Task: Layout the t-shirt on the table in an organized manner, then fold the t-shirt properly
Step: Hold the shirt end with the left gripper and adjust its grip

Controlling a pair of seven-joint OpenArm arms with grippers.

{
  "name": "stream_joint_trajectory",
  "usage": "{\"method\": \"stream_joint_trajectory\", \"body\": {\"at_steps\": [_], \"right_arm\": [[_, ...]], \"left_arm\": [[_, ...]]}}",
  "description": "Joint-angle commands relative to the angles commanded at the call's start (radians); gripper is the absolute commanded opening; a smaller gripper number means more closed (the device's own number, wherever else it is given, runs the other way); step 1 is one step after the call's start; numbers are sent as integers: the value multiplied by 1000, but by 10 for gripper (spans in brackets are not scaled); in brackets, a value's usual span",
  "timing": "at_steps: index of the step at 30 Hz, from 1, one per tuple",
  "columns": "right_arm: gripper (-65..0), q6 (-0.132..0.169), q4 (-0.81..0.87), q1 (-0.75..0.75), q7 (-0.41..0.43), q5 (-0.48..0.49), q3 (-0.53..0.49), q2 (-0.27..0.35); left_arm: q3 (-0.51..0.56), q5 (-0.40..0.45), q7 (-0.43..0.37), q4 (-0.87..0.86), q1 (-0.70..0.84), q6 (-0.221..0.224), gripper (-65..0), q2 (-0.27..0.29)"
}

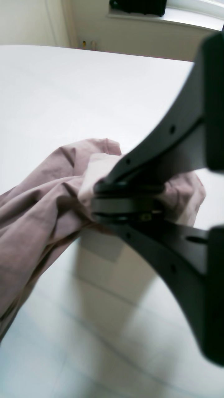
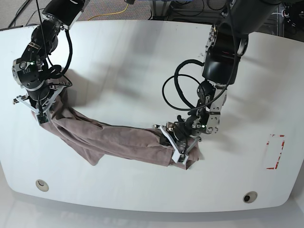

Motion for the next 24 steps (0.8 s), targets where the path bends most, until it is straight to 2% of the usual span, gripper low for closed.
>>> {"method": "stream_joint_trajectory", "body": {"at_steps": [7, 11, 19, 22, 24], "right_arm": [[-647, 0, 0, 0, 0, 0, 0, 0], [-647, 0, 0, 0, 0, 0, 0, 0], [-647, 0, -2, 3, 0, 0, 0, 0], [-647, 0, -2, 12, 0, 0, 0, 0], [-647, 0, -2, 14, 0, 0, 0, 0]], "left_arm": [[-69, -2, 3, 64, 5, 46, -650, -25], [-75, -5, 8, 109, 6, 43, -650, -55], [-75, -5, 31, 110, 15, 43, -635, -55], [-75, -5, 66, 107, 15, 43, -535, -49], [-75, -5, 69, 107, 17, 43, -426, -34]]}}
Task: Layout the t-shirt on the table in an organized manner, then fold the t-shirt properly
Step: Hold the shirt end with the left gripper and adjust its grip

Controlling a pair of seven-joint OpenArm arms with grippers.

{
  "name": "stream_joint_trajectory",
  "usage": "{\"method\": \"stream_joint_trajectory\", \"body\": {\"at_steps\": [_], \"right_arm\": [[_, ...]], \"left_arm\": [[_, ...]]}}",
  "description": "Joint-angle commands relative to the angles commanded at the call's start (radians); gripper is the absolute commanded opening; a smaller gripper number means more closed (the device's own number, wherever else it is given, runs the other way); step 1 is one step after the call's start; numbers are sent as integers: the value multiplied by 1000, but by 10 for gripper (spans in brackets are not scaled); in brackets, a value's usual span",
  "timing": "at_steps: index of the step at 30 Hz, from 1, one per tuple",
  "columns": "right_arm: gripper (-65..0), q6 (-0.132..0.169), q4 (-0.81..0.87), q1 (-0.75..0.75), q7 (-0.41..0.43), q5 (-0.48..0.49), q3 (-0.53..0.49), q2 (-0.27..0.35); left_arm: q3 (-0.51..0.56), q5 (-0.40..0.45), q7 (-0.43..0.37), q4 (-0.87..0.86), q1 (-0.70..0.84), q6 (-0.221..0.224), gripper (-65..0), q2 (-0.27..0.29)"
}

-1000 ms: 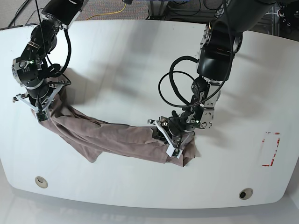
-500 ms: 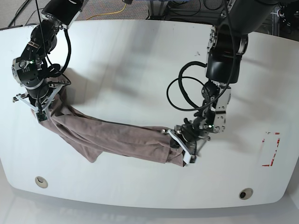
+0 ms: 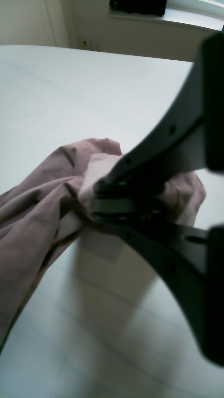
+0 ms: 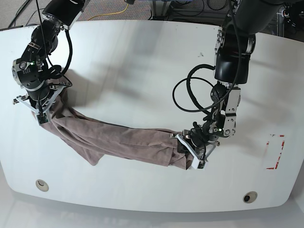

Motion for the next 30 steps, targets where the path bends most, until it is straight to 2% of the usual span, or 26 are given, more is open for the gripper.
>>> {"method": "stream_joint_trajectory", "body": {"at_steps": [3, 6, 9, 14, 18, 22, 26, 30], "right_arm": [[-647, 0, 0, 2, 0, 0, 0, -2], [-647, 0, 0, 2, 0, 0, -2, -2], [-647, 0, 0, 9, 0, 0, -2, -2], [-647, 0, 0, 8, 0, 0, -2, -2], [-647, 0, 0, 8, 0, 0, -2, -2], [-647, 0, 0, 8, 0, 0, -2, -2], [-647, 0, 0, 8, 0, 0, -2, -2], [-647, 0, 0, 8, 0, 0, -2, -2]], "left_arm": [[0, 5, 0, -2, 0, 5, -269, 21], [0, 5, -5, -43, 0, 6, -189, 26], [0, 5, -15, -104, -8, 6, -186, 29], [2, 5, -51, -199, -41, 6, -186, 66], [2, 5, -77, -264, -60, 6, -186, 68], [14, 5, -91, -273, -63, 6, -186, 75], [69, 5, -91, -269, -63, 6, -187, 86], [94, 0, -92, -269, -68, 5, -236, 89]]}}
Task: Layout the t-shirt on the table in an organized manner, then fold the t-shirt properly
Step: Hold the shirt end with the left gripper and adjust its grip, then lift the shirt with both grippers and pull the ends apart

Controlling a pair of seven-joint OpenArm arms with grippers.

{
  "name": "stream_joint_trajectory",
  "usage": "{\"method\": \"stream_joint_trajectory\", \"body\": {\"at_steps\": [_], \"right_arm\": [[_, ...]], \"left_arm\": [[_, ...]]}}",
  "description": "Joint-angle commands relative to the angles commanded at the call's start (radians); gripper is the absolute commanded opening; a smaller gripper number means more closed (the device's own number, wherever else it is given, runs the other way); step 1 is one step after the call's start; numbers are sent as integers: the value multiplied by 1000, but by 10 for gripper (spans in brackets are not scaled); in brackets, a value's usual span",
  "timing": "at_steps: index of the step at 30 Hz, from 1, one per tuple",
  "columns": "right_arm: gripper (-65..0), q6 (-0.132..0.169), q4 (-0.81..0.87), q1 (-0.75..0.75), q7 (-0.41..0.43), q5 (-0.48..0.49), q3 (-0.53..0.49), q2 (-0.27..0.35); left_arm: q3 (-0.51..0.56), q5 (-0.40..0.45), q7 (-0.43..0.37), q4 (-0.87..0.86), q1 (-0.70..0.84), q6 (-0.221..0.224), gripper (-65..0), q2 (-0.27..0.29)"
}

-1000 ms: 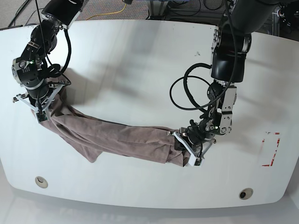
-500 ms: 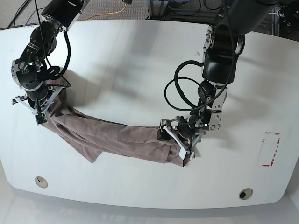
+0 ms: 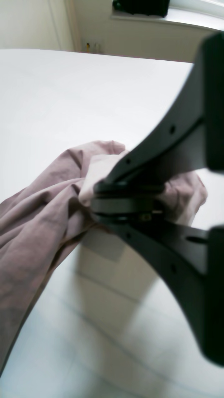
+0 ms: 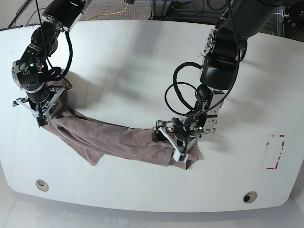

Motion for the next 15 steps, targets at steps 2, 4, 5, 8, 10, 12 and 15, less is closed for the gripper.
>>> {"method": "stream_joint_trajectory", "body": {"at_steps": [2, 4, 5, 8, 10, 12, 15], "right_arm": [[-647, 0, 0, 0, 0, 0, 0, 0], [-647, 0, 0, 0, 0, 0, 0, 0], [-647, 0, 0, 0, 0, 0, 0, 0], [-647, 0, 0, 0, 0, 0, 0, 0], [-647, 0, 0, 0, 0, 0, 0, 0], [-647, 0, -2, 0, 0, 0, 0, 0], [-647, 0, -2, 0, 0, 0, 0, 0]], "left_arm": [[0, 0, 0, 0, -2, -2, -271, 0], [0, 0, -3, 0, -2, -2, -301, 2], [0, 0, -6, 0, -2, -2, -329, 2], [0, 0, -6, 0, -3, 0, -388, 2], [0, 0, -6, 0, -3, 0, -417, 2], [-2, 0, -6, 0, -3, 0, -446, 2], [-3, 0, -6, 0, -11, 0, -453, 2]]}}
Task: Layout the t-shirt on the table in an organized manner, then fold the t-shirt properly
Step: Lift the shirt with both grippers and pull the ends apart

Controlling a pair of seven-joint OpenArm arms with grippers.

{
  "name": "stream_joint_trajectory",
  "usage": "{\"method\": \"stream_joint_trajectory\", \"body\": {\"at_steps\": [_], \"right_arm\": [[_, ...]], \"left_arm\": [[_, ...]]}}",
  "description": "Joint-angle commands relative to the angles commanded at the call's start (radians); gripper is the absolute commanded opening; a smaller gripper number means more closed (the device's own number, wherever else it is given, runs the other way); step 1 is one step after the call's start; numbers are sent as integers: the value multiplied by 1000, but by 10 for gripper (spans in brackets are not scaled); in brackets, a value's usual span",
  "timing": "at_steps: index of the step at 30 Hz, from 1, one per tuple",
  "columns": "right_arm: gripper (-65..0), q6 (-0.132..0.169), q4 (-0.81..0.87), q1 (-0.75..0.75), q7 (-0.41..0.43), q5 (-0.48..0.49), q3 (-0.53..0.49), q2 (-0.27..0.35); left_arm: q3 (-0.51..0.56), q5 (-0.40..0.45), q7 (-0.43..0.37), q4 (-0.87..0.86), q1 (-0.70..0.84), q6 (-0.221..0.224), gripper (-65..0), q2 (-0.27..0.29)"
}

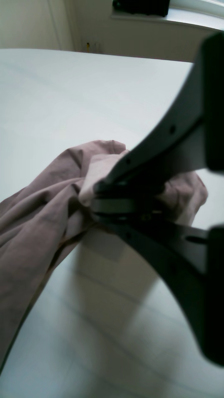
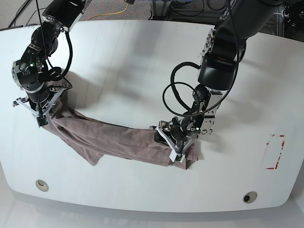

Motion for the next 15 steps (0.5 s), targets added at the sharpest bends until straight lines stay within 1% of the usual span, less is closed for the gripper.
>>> {"method": "stream_joint_trajectory", "body": {"at_steps": [8, 10, 13, 15], "right_arm": [[-647, 0, 0, 0, 0, 0, 0, 0], [-647, 0, 0, 0, 0, 0, 0, 0], [-647, 0, 0, 0, 0, 0, 0, 0], [-647, 0, 0, 0, 0, 0, 0, 0]], "left_arm": [[0, 0, 2, 3, -5, 0, -468, -3], [0, 0, 2, 15, -5, 0, -501, -3], [-2, 0, 6, 60, 2, 2, -604, -6], [-2, 2, 15, 77, 2, 2, -650, -6]]}}
